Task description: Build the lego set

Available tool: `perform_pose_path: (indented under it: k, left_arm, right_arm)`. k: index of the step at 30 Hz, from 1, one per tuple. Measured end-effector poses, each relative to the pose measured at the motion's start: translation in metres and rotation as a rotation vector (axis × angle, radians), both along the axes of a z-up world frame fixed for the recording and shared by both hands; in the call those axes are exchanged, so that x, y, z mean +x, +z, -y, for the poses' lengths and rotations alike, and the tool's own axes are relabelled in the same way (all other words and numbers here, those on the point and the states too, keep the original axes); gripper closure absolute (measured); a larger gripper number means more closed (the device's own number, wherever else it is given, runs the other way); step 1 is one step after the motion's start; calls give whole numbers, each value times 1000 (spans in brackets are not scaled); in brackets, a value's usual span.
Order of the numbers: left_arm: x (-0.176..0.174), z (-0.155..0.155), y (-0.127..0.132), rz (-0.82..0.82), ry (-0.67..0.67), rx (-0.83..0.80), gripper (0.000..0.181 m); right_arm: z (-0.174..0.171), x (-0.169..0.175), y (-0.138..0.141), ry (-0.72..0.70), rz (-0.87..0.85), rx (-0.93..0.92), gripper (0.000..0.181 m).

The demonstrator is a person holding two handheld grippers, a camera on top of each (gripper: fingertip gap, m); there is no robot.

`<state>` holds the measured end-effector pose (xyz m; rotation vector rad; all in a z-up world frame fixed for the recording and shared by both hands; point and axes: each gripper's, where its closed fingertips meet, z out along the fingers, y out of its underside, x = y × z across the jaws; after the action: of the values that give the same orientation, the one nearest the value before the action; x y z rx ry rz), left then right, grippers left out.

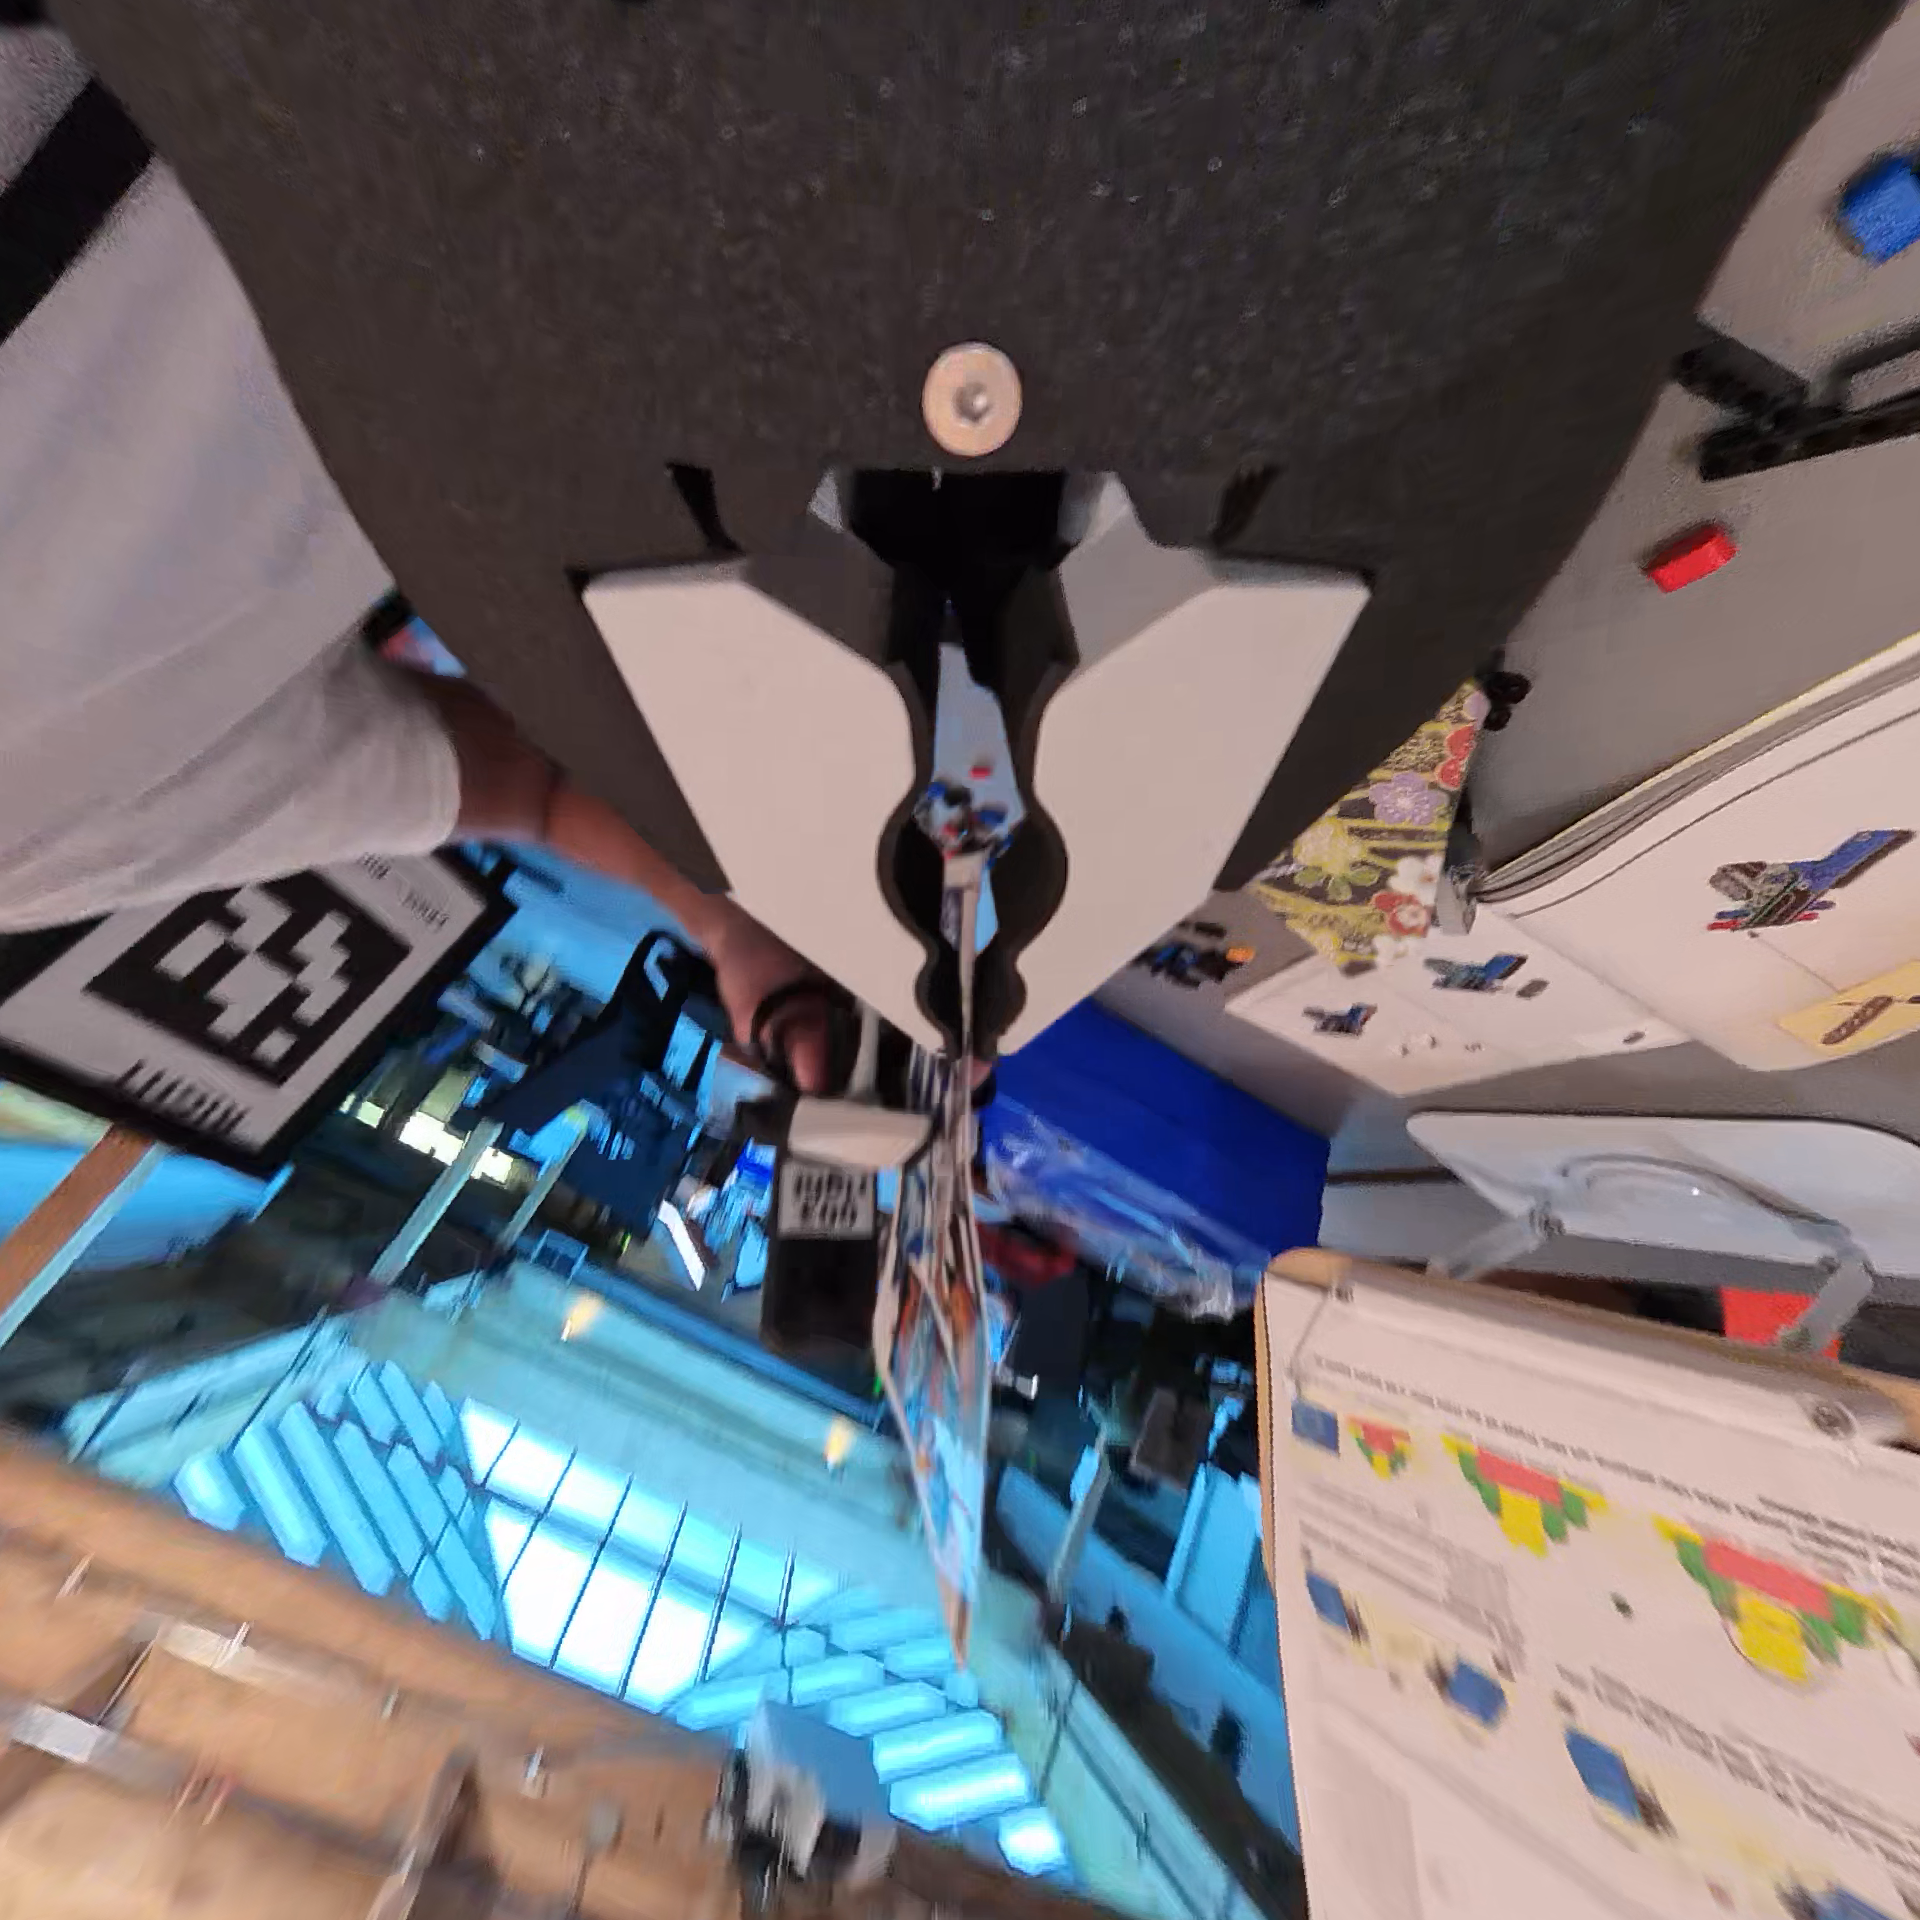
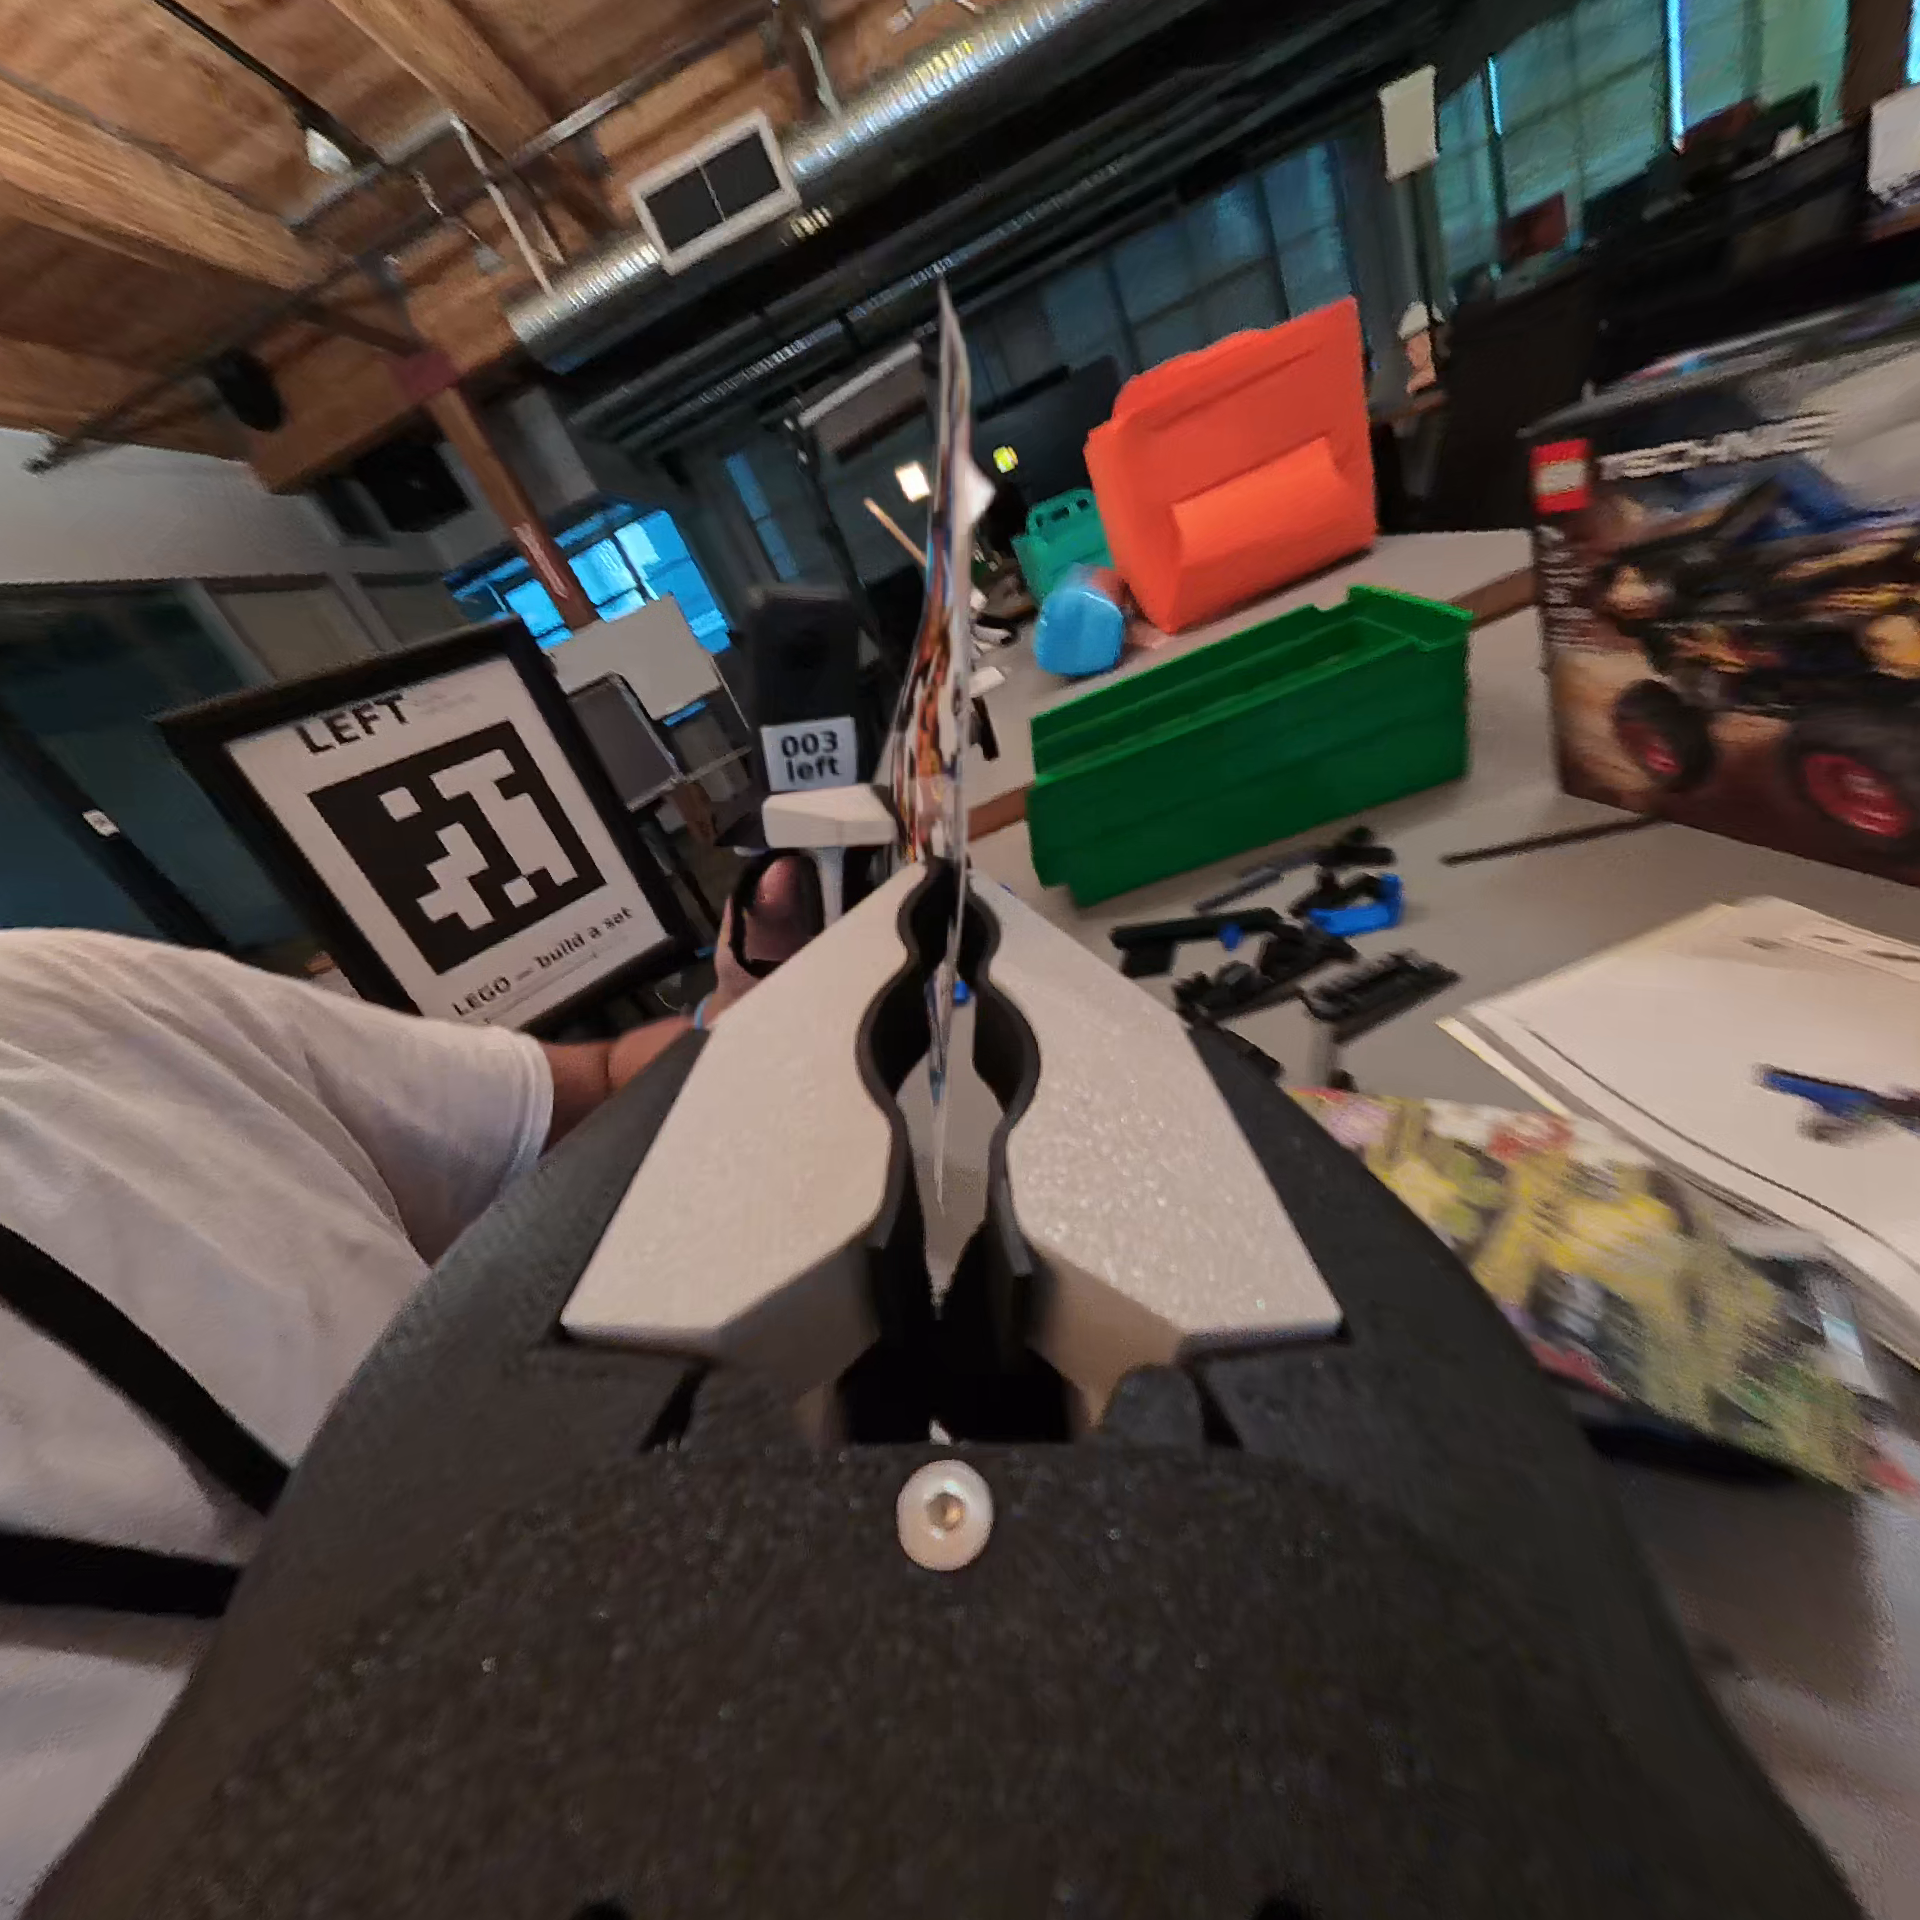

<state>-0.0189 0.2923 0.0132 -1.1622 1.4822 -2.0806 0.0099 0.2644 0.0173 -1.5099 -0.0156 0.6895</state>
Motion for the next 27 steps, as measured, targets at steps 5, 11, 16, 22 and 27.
perform_pose_path:
  k: [5, 11, 16, 22, 27]
  left_arm:
    - [21, 38, -43, -90, -161, 286, 181]
    - [36, 8, -30, -6, -100, 256, 181]
    - [43, -64, -13, 23, 55, -9, 181]
    - [49, -92, -20, -14, 99, -82, 181]
    - [58, -99, -36, -58, 144, -31, 181]
  right_arm:
    - [28, 29, -25, 39, 86, -135, 181]
    - [46, 69, -57, -105, 221, -140, 153]
    - [70, 170, -98, -571, 519, -425, 149]
    - [76, 197, -125, -682, 619, -540, 148]
    - [70, 195, -152, -619, 564, -597, 148]
